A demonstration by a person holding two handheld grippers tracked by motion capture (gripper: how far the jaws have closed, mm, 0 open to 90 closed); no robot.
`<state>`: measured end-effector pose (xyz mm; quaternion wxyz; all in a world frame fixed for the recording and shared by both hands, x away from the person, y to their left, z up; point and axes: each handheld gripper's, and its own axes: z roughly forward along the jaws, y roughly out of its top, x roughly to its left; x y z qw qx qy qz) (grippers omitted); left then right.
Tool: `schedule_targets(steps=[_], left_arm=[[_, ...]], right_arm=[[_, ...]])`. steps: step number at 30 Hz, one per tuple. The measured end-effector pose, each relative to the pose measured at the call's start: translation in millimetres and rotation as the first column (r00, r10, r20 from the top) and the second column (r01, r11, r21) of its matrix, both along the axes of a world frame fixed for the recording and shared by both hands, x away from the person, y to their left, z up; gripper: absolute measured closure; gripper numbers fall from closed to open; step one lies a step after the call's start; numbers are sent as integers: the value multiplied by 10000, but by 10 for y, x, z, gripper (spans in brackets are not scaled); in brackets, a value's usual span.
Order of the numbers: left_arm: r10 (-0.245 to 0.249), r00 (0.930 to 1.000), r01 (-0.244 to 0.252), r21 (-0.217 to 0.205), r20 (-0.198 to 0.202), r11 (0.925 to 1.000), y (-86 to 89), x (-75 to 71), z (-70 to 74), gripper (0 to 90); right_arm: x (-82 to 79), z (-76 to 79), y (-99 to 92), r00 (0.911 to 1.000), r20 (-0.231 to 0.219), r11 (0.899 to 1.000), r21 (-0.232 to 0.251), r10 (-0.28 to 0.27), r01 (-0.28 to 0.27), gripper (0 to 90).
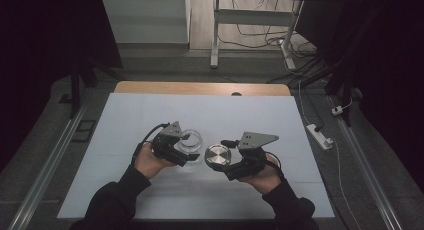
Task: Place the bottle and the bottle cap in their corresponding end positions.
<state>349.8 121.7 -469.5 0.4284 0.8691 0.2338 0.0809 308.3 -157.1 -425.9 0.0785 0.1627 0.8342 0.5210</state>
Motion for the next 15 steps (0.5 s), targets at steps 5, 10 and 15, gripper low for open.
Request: schedule_targets(steps=[5,10,15], left_arm=[[110,9999,-110,-13,92,9999,3,41,27,155],[182,9997,-182,-43,156,9998,-4,84,46,156],[237,9993,-235,-64,302,9997,-50,155,84,156]], right_arm=[[-33,-32,-1,10000,-11,10000,-60,2,-2,203],[-67,-69,6,10000,-43,10000,-54,37,-37,203],[-108,-102,7,10000,-33,10000,-69,67,-67,203]])
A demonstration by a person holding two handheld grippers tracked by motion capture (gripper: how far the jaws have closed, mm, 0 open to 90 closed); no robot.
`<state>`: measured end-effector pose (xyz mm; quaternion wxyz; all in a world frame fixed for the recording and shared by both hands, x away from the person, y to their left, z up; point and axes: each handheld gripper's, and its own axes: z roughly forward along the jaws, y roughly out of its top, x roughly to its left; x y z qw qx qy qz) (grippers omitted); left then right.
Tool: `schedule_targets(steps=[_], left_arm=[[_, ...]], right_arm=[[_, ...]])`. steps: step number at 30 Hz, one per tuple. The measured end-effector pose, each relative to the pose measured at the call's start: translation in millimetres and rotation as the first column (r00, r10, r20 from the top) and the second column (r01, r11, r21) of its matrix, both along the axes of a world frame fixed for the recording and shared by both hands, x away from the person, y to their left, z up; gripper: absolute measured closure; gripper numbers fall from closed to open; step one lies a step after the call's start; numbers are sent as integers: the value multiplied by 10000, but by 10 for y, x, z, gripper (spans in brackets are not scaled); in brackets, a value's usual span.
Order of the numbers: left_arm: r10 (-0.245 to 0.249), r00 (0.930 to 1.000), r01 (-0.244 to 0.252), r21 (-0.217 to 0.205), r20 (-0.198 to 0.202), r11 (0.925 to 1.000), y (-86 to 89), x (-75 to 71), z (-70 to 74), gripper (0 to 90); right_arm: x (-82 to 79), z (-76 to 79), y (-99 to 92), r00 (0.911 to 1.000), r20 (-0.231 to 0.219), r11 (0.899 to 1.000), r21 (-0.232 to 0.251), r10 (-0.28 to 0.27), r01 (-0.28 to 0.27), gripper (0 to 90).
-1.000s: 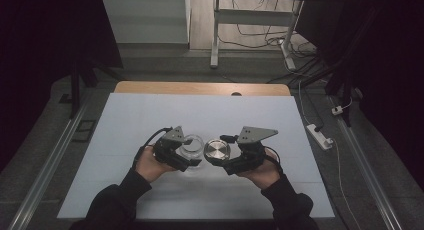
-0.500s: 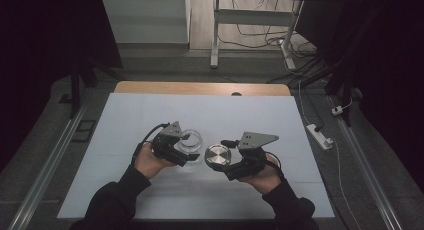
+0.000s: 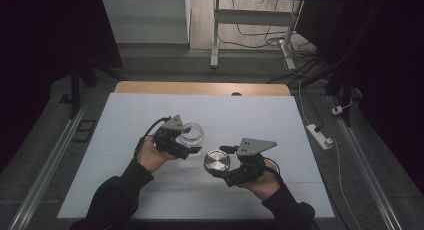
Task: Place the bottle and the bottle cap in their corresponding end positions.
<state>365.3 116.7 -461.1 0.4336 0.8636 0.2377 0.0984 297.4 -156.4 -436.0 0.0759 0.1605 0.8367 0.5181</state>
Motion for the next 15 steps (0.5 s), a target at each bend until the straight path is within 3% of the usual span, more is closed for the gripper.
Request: schedule_targets(steps=[15], left_arm=[[245,9994,-242,-123,224,9996,-100,179,-29,155]], right_arm=[[-104,-197,60,9999,9,9995,-296,111,-110,203]])
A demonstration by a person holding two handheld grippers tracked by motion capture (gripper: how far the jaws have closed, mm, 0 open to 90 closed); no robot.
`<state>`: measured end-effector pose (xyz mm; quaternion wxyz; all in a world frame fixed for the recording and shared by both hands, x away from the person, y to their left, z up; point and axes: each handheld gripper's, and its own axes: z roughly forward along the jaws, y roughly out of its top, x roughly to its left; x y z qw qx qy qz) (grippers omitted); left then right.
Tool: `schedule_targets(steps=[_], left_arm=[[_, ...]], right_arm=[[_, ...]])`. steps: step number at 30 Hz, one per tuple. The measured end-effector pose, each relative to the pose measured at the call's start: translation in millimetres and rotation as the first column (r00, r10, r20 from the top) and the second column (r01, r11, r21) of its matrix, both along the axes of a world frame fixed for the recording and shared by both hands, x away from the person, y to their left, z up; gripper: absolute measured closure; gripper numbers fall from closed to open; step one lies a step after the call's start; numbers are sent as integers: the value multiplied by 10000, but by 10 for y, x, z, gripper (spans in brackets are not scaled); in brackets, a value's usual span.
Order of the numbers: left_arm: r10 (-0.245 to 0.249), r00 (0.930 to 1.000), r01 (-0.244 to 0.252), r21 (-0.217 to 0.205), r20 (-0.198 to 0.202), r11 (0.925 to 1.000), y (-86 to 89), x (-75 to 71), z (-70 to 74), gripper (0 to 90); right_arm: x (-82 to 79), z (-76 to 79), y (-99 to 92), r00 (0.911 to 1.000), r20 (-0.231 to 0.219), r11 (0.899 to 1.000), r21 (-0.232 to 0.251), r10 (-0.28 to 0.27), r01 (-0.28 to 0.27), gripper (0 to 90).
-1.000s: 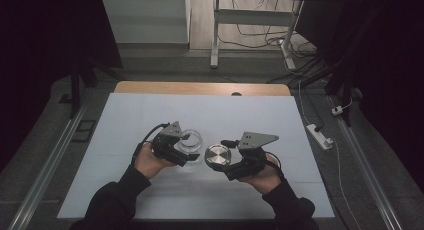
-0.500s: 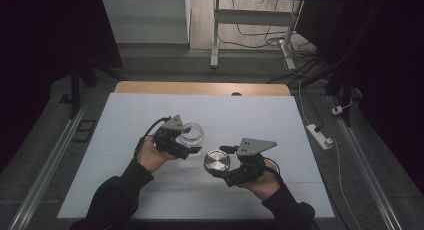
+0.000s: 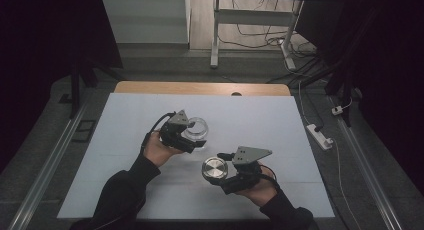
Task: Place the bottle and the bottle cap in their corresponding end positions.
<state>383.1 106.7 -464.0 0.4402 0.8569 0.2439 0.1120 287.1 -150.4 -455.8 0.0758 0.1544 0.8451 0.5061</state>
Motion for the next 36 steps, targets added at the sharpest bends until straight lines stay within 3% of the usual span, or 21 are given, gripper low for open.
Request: schedule_targets(steps=[18,36], left_arm=[[214,9997,-214,78,68,9997,-198,232,-118,155],[517,9987,-517,253,-8,9983,-234,375,-294,155]], right_arm=[[28,-265,164,9999,-31,9992,-369,143,-144,203],[126,-576,348,9994,-156,9961,-817,313,-324,203]])
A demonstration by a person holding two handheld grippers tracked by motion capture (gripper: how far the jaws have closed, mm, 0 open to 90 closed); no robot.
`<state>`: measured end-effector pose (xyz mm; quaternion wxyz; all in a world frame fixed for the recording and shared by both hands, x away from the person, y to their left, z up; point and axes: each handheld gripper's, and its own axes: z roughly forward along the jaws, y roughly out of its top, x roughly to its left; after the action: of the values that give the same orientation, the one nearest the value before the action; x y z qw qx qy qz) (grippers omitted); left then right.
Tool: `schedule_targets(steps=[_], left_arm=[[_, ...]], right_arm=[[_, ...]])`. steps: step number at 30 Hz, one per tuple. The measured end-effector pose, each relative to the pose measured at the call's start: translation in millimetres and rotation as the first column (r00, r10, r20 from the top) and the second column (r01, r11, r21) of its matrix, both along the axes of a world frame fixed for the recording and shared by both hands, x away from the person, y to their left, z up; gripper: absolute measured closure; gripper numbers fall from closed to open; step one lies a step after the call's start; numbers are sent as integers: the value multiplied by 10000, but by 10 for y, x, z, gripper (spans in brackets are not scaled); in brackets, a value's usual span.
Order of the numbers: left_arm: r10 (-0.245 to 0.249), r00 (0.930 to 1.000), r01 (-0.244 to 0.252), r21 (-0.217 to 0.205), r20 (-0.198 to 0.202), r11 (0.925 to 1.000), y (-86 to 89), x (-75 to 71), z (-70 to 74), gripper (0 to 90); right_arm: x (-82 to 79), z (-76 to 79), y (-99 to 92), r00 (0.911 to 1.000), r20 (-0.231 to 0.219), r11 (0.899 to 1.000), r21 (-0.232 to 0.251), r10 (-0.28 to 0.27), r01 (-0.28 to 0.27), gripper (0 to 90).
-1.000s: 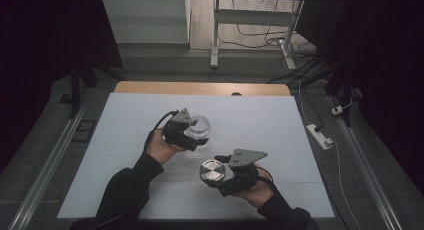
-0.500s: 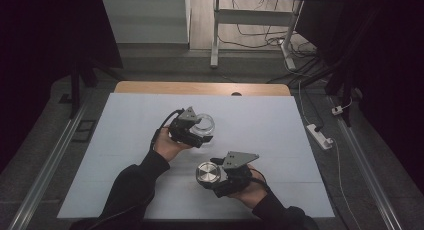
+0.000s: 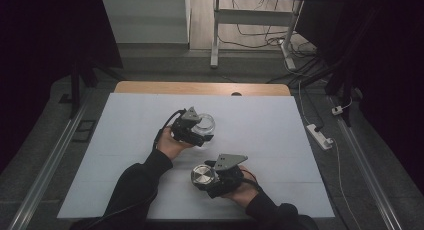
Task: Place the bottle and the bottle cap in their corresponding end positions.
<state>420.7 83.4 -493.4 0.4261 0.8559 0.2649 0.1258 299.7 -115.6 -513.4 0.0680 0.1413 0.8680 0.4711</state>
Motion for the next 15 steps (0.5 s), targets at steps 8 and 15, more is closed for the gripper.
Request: schedule_targets(steps=[8,15], left_arm=[[171,9998,-170,64,-76,9998,26,44,-81,155],[395,9991,-393,161,-130,9991,55,74,-134,155]], right_arm=[[61,-138,58,9996,-276,9997,-239,14,-21,203],[82,-202,91,9994,-341,9986,-534,22,-40,203]])
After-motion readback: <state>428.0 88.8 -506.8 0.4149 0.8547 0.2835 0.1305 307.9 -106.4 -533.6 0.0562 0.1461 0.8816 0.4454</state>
